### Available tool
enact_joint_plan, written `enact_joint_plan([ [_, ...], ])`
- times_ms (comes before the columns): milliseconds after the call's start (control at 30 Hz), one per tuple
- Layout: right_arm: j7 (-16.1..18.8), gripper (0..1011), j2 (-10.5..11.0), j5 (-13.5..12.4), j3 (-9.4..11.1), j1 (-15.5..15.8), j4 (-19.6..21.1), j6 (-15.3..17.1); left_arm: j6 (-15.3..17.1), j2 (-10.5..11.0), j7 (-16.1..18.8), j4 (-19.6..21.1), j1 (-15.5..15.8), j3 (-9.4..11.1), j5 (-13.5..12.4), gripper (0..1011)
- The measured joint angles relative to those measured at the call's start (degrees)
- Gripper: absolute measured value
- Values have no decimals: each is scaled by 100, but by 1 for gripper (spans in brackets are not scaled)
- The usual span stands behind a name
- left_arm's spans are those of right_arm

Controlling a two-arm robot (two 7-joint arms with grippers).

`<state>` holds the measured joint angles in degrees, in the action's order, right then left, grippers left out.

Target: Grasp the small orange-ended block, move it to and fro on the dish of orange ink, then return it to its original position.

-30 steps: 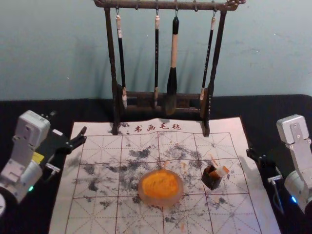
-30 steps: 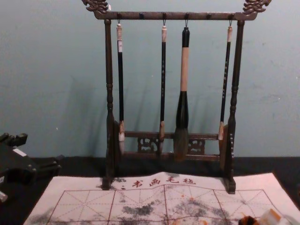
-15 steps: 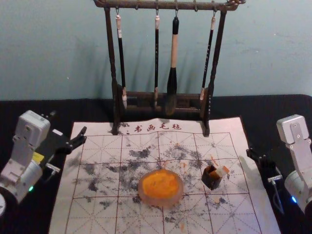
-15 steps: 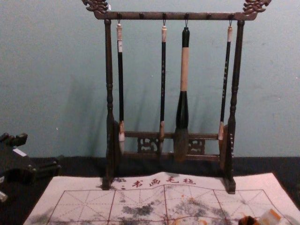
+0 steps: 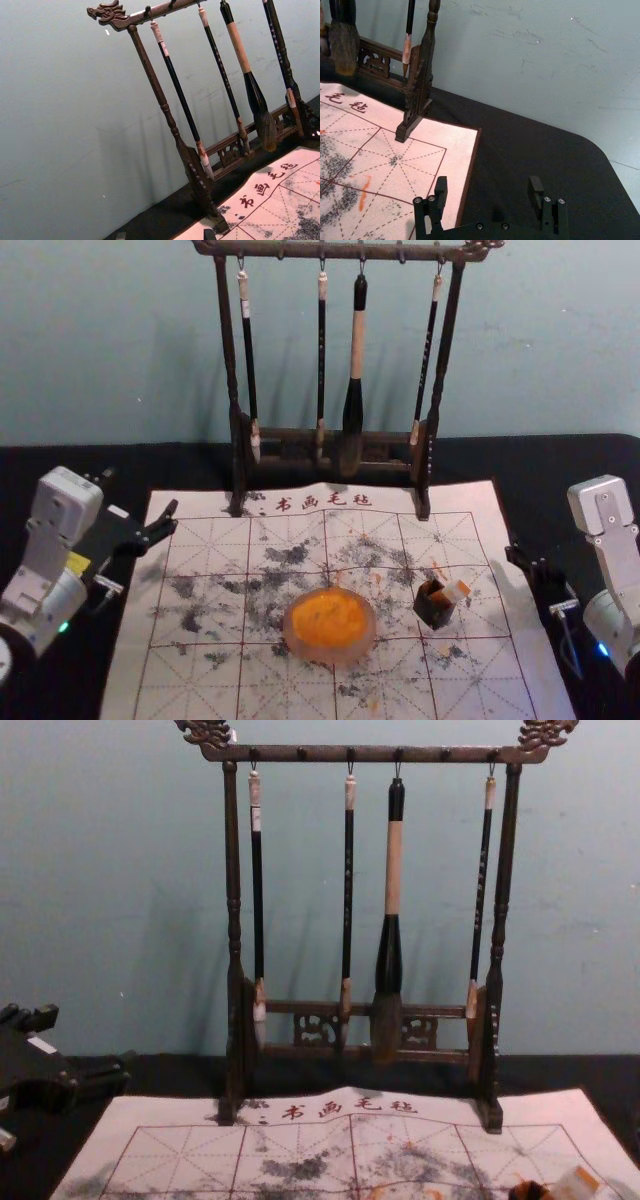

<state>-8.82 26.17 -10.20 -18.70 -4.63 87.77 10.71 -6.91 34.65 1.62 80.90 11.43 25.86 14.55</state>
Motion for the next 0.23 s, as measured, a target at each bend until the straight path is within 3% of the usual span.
enact_joint_plan([
  [233, 0, 1002, 0, 0, 0, 0, 0, 0, 0, 0, 0, 0, 0, 0, 0, 1001],
])
